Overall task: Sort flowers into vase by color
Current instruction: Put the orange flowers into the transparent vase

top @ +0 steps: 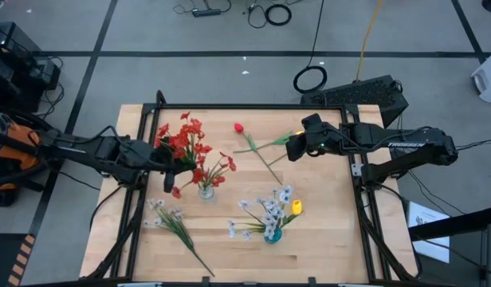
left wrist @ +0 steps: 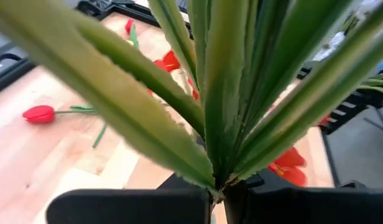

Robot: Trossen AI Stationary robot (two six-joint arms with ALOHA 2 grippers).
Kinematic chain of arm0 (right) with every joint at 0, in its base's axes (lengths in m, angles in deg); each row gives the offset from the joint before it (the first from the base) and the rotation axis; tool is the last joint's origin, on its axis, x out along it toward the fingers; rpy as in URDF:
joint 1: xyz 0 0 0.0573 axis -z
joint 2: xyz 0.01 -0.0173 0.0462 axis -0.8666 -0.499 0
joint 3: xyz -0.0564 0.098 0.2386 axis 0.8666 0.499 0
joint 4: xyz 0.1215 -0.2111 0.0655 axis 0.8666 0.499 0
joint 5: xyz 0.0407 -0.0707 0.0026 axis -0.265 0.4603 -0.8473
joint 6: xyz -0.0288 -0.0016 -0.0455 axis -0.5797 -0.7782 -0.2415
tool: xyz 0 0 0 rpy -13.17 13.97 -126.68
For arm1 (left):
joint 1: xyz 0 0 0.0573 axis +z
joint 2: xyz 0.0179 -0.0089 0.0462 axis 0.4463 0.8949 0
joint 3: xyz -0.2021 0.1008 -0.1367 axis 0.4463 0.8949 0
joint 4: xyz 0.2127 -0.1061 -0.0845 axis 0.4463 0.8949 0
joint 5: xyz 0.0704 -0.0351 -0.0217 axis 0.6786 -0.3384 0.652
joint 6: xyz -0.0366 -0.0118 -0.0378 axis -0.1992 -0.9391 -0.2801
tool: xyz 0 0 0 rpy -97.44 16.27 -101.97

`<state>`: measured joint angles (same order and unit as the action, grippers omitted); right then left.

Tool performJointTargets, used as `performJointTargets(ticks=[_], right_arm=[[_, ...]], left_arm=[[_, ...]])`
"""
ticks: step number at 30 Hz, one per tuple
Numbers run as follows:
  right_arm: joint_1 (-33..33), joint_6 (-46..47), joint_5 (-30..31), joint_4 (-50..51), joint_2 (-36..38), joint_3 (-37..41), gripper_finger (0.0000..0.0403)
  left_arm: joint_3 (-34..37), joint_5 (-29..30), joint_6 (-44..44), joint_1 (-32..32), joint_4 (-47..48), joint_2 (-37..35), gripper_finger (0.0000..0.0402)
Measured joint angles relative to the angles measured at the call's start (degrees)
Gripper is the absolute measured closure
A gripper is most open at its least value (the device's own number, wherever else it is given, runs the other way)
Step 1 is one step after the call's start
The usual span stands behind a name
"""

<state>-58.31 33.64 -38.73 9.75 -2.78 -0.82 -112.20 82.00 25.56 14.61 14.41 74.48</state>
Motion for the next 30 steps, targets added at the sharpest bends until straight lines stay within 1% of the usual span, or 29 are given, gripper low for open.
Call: performJointTargets(ticks=[2, 8, 16, 21, 25, 30], right_arm=[[0.0, 0.0, 0.0, 0.0, 0.0, 0.0, 0.0403], [0.0, 0.1, 0.0, 0.0, 0.0, 0.0, 0.0403], [0.0, 0.2, 0.0, 0.0, 0.0, 0.0, 0.0403], [0.0, 0.3, 0.0, 0.0, 0.0, 0.0, 0.0403], [0.0, 0.3, 0.0, 0.0, 0.0, 0.0, 0.0403], [0.0, 0.3, 0.0, 0.0, 0.0, 0.0, 0.0403]], left_arm=[[0.0, 1.5, 0.1, -0.6, -0.3, 0.7, 0.0388], [0.0, 3.1, 2.7, -1.8, -3.6, 1.6, 0.0388], [0.6, 3.2, 2.7, -3.0, -3.8, 1.6, 0.0388], [3.7, 3.8, 2.4, -4.4, -5.4, 1.6, 0.0388], [6.7, 6.7, 2.5, -5.8, -9.3, 1.6, 0.0388], [8.5, 9.1, 2.5, -7.0, -9.5, 2.2, 0.0388]])
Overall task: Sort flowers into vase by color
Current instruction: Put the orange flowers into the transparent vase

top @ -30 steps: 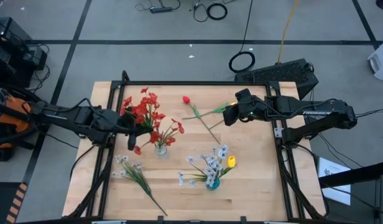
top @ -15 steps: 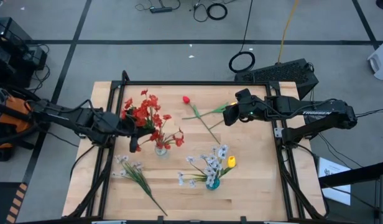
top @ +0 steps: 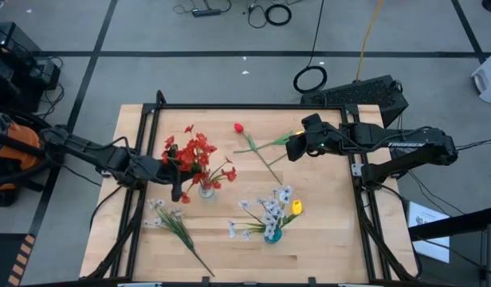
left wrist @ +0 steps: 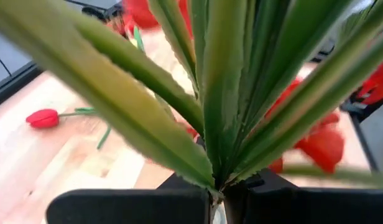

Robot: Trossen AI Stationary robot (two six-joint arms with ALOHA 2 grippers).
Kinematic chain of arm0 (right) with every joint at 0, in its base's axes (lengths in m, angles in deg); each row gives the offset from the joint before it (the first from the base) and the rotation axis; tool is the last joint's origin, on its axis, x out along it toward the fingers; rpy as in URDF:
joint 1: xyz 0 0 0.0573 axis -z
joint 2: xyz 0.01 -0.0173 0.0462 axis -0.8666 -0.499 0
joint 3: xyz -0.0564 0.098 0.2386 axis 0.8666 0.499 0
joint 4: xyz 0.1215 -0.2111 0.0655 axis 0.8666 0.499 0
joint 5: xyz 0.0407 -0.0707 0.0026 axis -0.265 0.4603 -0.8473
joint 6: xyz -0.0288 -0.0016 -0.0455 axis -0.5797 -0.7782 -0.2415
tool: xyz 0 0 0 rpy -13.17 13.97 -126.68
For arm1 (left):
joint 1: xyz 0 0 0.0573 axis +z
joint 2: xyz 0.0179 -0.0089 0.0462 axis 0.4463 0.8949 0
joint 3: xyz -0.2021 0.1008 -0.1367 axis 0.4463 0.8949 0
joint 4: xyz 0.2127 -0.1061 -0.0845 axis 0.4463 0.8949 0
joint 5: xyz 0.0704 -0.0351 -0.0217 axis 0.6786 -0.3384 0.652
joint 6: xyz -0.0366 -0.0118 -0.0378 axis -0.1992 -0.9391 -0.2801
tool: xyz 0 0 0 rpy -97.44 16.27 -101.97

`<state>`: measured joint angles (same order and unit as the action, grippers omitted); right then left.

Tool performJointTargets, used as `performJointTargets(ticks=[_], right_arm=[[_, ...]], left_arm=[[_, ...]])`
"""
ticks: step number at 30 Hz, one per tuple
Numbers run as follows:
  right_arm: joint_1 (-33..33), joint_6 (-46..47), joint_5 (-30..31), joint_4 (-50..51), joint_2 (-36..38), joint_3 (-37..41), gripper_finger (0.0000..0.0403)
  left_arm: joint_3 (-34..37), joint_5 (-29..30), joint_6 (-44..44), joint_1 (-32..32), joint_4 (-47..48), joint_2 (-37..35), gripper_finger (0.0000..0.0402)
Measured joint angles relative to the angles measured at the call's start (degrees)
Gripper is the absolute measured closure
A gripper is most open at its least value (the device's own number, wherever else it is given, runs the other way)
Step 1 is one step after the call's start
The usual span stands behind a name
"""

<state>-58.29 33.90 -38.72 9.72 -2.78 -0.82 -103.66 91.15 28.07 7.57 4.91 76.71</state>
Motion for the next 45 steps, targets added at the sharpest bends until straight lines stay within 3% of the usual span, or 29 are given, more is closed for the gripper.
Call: performJointTargets(ticks=[9, 23, 34, 45], right_arm=[[0.0, 0.0, 0.0, 0.0, 0.0, 0.0, 0.0403], [0.0, -0.2, 0.0, -1.9, -1.7, 0.0, 0.0403], [0.0, -0.2, -0.5, -2.8, -3.6, 0.0, 0.0403], [0.0, -0.9, -0.5, -3.0, -3.6, 0.0, 0.0403]], left_arm=[[5.1, 1.7, -7.2, -0.3, -1.0, 0.1, 0.0365], [6.5, 0.1, -7.5, -0.3, -0.9, 0.1, 0.0347], [6.5, -0.3, -7.4, -0.3, -0.6, 0.1, 0.0231], [2.3, -2.7, -7.5, -0.3, 8.2, -4.5, 0.0224]])
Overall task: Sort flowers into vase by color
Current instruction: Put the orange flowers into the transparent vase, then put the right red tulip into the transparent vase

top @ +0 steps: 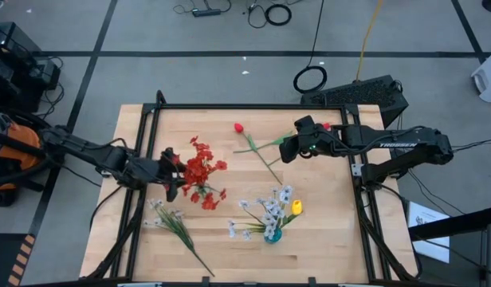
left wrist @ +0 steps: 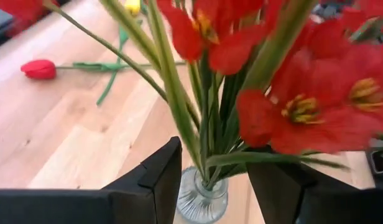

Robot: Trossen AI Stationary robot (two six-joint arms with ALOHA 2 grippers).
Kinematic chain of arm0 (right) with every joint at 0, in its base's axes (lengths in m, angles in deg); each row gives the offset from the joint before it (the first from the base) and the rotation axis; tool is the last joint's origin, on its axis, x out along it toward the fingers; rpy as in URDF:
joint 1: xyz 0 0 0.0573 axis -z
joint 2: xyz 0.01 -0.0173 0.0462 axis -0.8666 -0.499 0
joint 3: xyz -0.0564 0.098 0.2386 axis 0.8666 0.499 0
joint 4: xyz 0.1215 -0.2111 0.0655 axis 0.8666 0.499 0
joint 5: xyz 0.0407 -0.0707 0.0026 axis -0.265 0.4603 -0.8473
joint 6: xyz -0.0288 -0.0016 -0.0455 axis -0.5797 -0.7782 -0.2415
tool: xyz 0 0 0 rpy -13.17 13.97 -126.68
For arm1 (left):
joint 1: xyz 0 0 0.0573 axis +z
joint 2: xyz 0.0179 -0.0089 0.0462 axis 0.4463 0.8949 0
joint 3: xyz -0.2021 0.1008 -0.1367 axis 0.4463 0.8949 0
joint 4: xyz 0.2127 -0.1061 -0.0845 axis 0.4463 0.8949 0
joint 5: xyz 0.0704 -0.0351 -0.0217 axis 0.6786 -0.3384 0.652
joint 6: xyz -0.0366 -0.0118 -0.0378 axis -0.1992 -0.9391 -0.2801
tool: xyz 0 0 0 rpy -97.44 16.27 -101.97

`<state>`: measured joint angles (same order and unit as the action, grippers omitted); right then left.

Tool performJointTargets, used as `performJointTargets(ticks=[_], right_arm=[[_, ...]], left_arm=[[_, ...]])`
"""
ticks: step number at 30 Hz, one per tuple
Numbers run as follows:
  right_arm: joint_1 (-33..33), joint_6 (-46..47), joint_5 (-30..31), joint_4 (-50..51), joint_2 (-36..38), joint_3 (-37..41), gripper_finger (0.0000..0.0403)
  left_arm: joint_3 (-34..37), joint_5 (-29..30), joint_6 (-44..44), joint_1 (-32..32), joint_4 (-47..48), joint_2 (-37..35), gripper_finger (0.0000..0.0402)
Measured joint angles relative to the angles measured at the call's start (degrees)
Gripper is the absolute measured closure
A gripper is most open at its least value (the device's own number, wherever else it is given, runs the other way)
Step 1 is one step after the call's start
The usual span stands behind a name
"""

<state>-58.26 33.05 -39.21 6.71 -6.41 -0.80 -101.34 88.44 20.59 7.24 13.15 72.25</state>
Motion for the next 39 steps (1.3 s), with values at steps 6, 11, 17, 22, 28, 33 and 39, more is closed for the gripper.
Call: performJointTargets(ticks=[6, 11, 17, 22, 28, 33, 39], right_arm=[[0.0, 0.0, 0.0, 0.0, 0.0, 0.0, 0.0403], [0.0, -0.3, 0.0, 0.0, 0.0, 0.0, 0.0403], [0.5, 3.1, 0.3, 0.1, -0.4, 0.0, 0.0403], [3.3, 9.4, 0.0, 7.0, -2.2, 0.0, 0.0403], [7.6, 12.3, -3.3, 13.7, -5.6, 0.0, 0.0403], [11.5, 14.5, -3.1, 14.3, -8.7, 0.0, 0.0399], [19.1, 12.9, -3.8, 18.2, -13.6, 0.0, 0.0362]], left_arm=[[-1.2, -3.2, -2.0, 0.0, 8.6, -3.5, 0.0224], [-1.2, -6.9, -8.2, 0.0, 16.8, -4.7, 0.0224], [-1.2, -6.5, -15.1, 0.0, 24.7, -4.7, 0.0224], [-1.2, -5.6, -16.6, 0.0, 27.6, -4.6, 0.0224], [-1.2, -4.9, -16.5, 0.0, 27.5, -4.6, 0.0224], [-1.2, -3.3, -16.6, 0.0, 27.2, -4.6, 0.0224], [-1.2, -1.3, -17.3, 0.0, 26.5, -4.6, 0.0224]])
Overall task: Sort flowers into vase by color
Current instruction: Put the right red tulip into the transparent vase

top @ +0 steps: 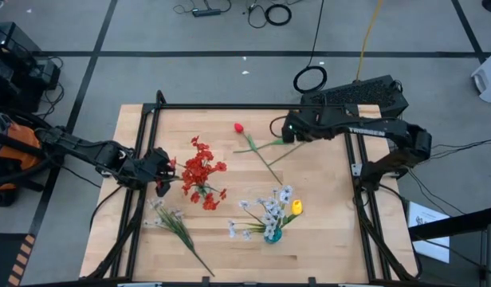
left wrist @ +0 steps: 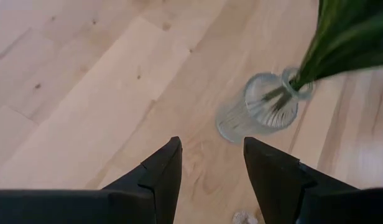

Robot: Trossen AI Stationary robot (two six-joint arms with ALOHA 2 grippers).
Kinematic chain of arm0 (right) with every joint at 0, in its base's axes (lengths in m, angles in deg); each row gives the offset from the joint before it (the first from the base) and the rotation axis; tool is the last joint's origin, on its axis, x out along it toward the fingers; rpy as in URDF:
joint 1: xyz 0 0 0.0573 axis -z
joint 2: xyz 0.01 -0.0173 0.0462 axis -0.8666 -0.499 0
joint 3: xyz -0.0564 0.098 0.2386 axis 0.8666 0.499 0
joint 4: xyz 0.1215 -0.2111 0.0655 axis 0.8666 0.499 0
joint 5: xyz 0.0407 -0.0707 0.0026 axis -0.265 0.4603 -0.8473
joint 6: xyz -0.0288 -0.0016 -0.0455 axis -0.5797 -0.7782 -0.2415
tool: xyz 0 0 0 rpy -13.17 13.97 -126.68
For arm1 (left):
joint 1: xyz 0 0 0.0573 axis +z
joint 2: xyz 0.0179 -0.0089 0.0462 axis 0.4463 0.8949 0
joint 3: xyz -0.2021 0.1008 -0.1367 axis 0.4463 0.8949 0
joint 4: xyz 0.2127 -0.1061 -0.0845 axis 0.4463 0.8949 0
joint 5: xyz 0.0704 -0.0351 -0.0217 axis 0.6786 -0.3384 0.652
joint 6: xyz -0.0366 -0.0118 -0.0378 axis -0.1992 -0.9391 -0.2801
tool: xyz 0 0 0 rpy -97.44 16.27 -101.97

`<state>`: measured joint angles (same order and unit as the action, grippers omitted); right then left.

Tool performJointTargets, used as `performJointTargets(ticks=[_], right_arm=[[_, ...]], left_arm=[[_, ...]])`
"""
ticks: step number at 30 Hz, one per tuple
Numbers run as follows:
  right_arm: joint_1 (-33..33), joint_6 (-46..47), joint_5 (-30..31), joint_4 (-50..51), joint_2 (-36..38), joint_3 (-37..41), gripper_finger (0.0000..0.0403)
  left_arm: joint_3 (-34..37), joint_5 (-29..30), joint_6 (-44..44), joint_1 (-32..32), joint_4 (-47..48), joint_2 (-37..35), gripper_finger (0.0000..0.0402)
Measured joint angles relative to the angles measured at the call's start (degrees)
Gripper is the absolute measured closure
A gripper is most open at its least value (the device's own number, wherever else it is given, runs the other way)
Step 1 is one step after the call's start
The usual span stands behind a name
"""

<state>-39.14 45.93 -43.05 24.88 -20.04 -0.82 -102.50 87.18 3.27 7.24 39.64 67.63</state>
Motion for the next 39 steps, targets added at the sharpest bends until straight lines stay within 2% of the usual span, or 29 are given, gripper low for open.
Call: performJointTargets(ticks=[6, 9, 12, 16, 20, 28, 31, 39], right_arm=[[7.3, -5.0, 0.6, 1.6, -4.0, 0.1, 0.031], [11.3, -7.5, 0.5, -2.2, -4.4, 2.4, 0.029], [15.6, -8.7, -3.1, -8.2, -4.4, 6.7, 0.0276], [19.3, -4.3, -5.1, -14.1, -4.4, 12.6, 0.0266], [20.5, 1.6, -5.1, -18.6, -4.4, 16.1, 0.0263], [21.0, 4.7, -5.4, -26.7, -4.4, 20.3, 0.0263], [21.6, 4.8, -7.9, -26.8, -4.4, 21.4, 0.0263], [21.5, 6.2, -8.1, -31.5, -4.4, 24.9, 0.0264]], left_arm=[[0.0, 1.4, -1.3, 0.0, -1.4, 0.0, 0.0224], [0.0, 1.5, -3.8, 0.0, -1.3, 0.0, 0.0224], [0.0, 2.1, -5.5, 0.0, -1.3, 0.0, 0.0224], [0.0, 3.8, -6.8, 0.0, -1.4, 0.0, 0.0224], [0.0, 5.3, -6.8, 0.0, -2.4, 0.0, 0.0224], [0.0, 7.2, -6.8, 0.0, -2.6, 0.0, 0.0224], [0.0, 7.8, -6.8, 0.0, -2.6, 0.0, 0.0224], [0.0, 8.4, -6.8, 0.0, -2.6, 0.0, 0.0224]])
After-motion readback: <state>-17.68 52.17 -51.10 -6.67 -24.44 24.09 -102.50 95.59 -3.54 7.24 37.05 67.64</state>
